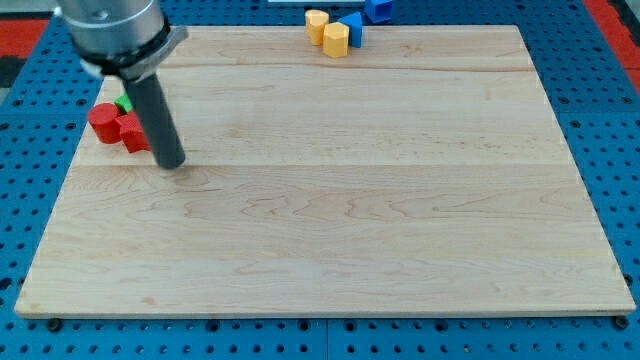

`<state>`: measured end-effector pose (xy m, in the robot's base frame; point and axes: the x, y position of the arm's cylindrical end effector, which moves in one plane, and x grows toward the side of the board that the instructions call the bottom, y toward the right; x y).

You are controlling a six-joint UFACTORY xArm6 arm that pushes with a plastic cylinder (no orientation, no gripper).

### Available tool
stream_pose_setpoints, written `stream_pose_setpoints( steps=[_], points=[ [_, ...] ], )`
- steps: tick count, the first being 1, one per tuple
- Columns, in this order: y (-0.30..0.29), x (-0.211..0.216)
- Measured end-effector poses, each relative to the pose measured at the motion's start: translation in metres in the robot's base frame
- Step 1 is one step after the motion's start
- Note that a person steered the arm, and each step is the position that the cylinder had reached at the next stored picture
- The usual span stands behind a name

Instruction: Slightly push the red blocks along with green blocks towards up

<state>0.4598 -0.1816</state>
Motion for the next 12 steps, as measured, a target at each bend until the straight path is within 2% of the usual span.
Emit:
stream_pose_setpoints(
  steps=[1,2,3,4,5,6,7,8,9,10,11,12],
  points=[
    [-0.050,0.058],
    [-0.121,0.050],
    [-0.122,0.039],
    [-0.123,-0.019],
    [-0.107,-0.047],
    [-0.078,-0.050],
    [-0.074,-0.062],
    [-0.074,-0.085],
    [-0.099,-0.090],
    [-0.096,-0.057],
    [-0.058,-0.007],
    [-0.025,-0.002]
  ],
)
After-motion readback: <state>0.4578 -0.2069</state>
